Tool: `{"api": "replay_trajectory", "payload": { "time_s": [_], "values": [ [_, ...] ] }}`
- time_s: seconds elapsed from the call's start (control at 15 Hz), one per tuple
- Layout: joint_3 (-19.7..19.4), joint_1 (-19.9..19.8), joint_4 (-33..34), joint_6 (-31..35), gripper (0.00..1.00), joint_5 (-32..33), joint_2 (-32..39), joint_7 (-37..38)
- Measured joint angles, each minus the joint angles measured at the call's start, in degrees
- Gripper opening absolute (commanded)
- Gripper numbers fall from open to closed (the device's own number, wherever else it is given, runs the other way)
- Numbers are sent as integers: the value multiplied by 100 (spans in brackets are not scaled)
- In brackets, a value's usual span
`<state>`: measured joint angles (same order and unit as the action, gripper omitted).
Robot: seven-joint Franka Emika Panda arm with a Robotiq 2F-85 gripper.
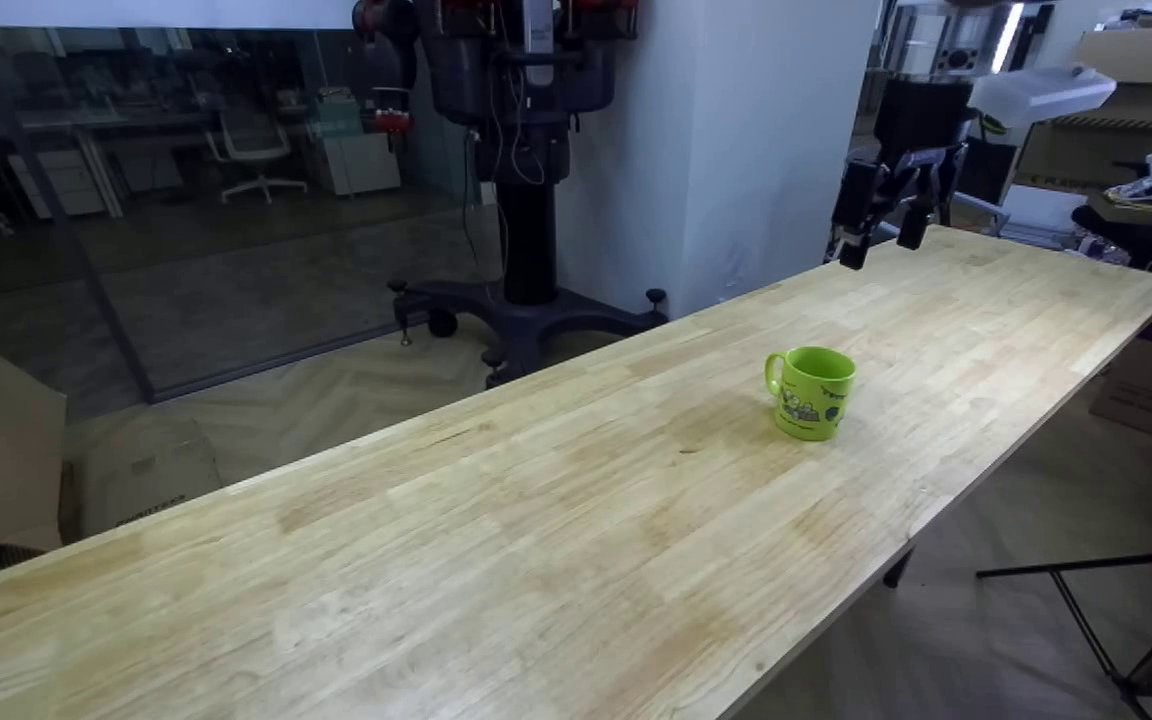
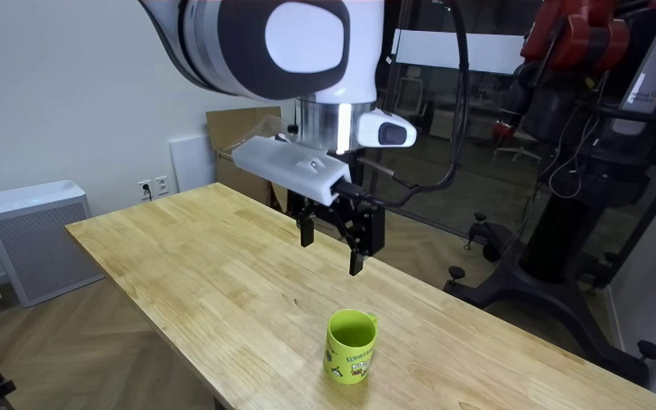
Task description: Move the mug backwards
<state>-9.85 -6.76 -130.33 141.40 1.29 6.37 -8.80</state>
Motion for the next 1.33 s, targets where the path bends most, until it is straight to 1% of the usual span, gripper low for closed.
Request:
{"api": "replay_trajectory", "payload": {
  "time_s": [0.2,0.33,0.53,0.67,1.07,1.33],
  "values": [
    [132,-7,37,497,100,-21,455,-454],
    [295,-44,155,758,100,-146,827,-822],
    [568,-190,524,866,100,-250,1437,-1380],
    [597,-222,601,877,100,-238,1609,-1402],
    [668,-285,609,877,100,-252,1626,-1406],
    [733,-500,900,878,100,-260,2056,-1436]
  ]
}}
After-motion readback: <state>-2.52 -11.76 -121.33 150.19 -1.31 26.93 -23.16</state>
